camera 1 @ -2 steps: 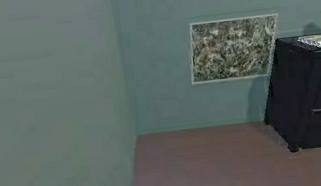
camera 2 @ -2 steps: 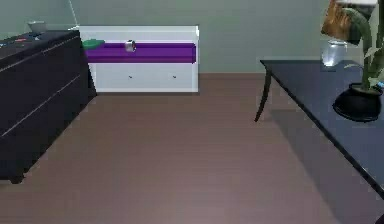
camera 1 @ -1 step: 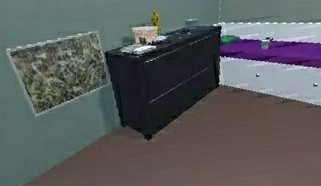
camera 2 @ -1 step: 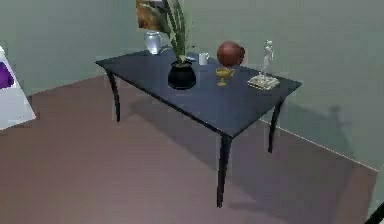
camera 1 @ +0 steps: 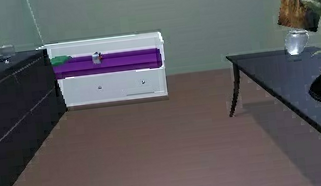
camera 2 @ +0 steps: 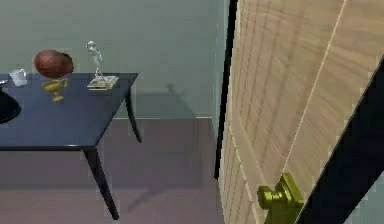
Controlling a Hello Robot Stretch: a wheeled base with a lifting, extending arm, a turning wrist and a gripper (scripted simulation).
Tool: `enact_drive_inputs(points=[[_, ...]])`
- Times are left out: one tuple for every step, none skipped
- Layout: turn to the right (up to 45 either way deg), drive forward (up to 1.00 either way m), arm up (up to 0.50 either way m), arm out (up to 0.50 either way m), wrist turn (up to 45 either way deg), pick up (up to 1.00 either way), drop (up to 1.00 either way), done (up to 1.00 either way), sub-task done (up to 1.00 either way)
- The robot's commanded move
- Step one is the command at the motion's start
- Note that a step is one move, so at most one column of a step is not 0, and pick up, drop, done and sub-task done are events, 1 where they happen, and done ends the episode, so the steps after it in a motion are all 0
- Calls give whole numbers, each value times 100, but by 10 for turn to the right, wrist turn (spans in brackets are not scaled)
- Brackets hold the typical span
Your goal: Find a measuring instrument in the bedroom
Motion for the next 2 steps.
enact_drive_inputs(points=[[0, 30, 0, 0, 0, 0, 0, 0, 0], [-120, 0, 0, 0, 0, 0, 0, 0, 0]])
